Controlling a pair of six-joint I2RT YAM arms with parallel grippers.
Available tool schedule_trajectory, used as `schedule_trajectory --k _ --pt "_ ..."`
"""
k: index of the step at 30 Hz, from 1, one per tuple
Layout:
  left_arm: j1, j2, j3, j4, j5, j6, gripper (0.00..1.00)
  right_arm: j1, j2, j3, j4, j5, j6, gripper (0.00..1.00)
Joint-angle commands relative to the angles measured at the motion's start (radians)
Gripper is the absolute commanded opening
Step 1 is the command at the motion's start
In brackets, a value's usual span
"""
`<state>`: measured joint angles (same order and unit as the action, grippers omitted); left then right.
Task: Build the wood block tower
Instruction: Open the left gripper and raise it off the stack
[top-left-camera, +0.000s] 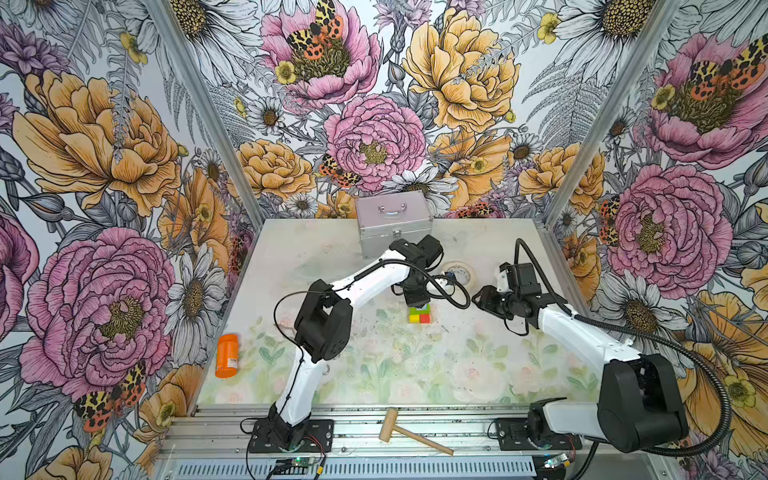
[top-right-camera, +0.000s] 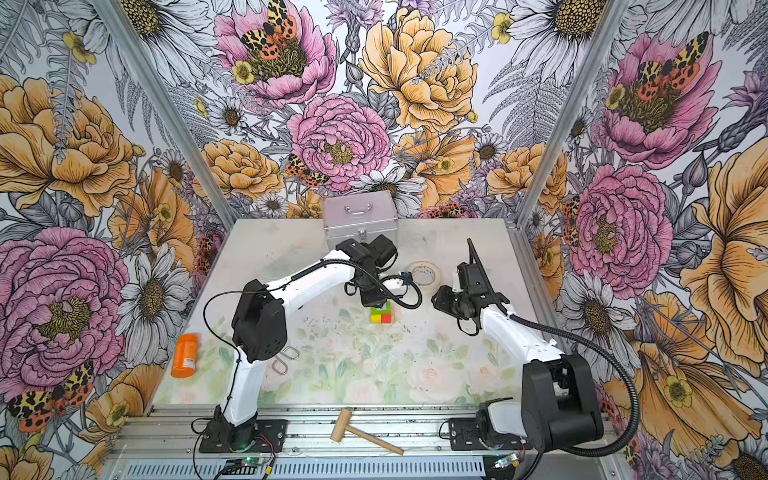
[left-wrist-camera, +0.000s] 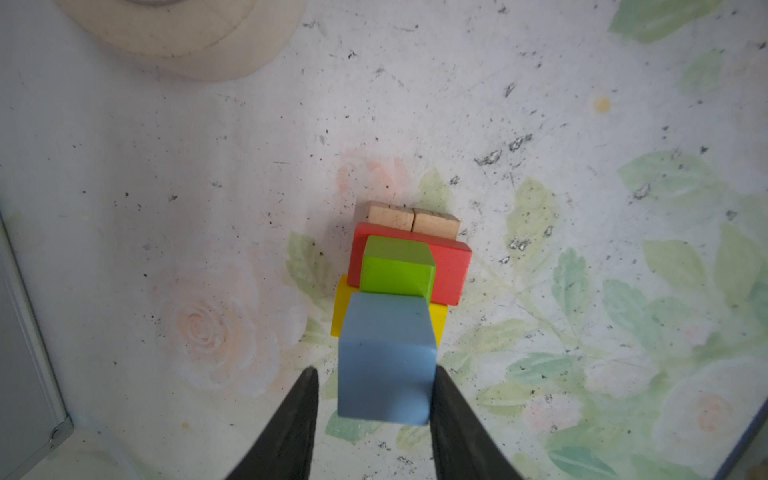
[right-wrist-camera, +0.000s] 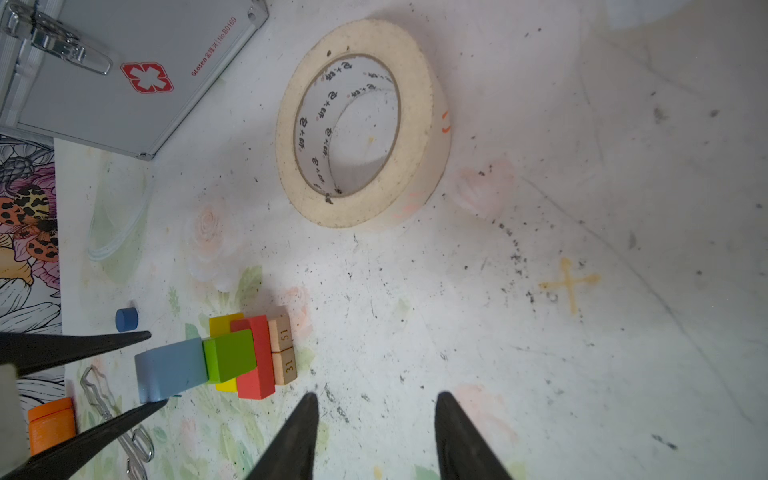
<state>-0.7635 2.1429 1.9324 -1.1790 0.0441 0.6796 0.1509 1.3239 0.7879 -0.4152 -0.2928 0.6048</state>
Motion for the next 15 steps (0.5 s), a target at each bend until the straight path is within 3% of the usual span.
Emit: schedule_trajectory --k 1,15 --pt "0.000 -0.018 0.010 0.002 -0.001 -0.009 0.45 -0.005 0.002 -0.009 0.005 -0.009 -0.001 0.47" --pt "-0.011 -0.056 -0.007 0.001 0.001 -0.012 0.46 -0.005 -0.014 -0.014 0.005 -0.014 0.002 0.47"
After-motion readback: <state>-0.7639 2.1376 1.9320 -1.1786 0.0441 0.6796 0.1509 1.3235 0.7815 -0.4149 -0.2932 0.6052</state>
